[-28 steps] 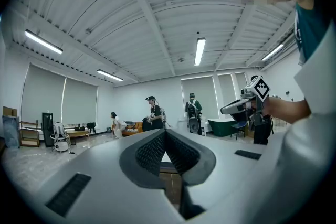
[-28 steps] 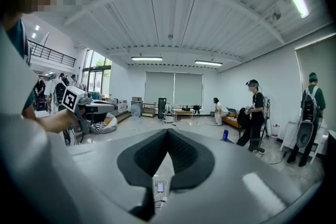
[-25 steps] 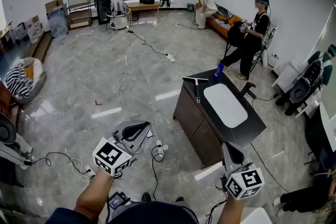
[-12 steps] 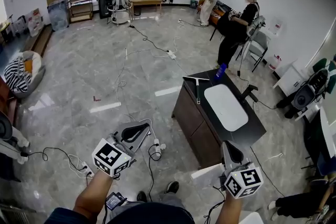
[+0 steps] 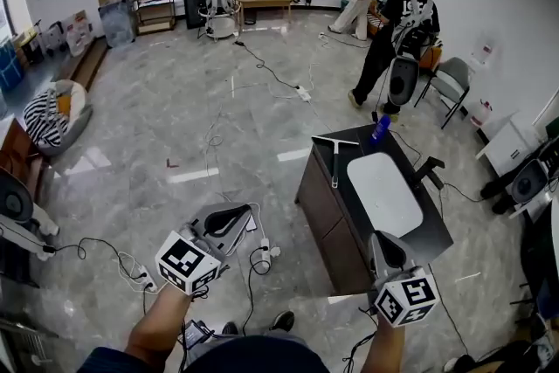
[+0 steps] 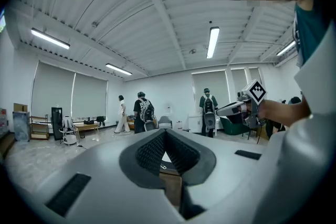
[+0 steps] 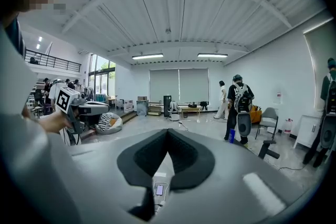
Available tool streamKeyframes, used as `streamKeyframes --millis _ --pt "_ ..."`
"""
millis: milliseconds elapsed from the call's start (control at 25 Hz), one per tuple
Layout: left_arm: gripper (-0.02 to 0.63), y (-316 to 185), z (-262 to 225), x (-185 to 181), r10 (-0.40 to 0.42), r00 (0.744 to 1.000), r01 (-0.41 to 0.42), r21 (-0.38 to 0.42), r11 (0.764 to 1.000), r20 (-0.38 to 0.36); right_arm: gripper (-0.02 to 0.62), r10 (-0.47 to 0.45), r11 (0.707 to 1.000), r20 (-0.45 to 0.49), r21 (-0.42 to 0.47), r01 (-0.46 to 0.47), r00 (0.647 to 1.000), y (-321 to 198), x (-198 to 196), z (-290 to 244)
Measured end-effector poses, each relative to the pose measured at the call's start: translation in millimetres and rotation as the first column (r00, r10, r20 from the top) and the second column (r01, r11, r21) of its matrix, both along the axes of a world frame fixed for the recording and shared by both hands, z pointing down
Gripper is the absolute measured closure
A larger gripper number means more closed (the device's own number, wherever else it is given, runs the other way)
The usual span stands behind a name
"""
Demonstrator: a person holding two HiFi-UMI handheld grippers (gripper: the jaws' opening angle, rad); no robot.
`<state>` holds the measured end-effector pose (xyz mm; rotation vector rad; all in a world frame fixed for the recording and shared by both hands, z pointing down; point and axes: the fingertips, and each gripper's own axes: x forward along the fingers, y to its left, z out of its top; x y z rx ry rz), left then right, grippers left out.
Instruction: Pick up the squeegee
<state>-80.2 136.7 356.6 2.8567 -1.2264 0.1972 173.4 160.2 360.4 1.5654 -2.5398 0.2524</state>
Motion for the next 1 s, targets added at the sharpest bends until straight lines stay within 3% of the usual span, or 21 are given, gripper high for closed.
streamKeyframes --millis 560,840,1000 --pt "0.600 -55 10 57 -0.125 0.991 0.126 -0.019 0.992 0.041 0.586 -0.137 0.990 0.047 -0.011 0.138 0.989 -92 52 19" --pt "0.600 -89 13 64 -0.112 0.993 0.113 -0.030 0.993 0.040 0.586 -0.117 0.992 0.054 -0.029 0.119 0.992 -120 62 26" --pt "0.600 -121 20 65 -0.062 0.998 0.063 -0.036 0.997 0.032 0.586 -0.067 0.997 0.043 -0.032 0.068 0.997 -140 64 29"
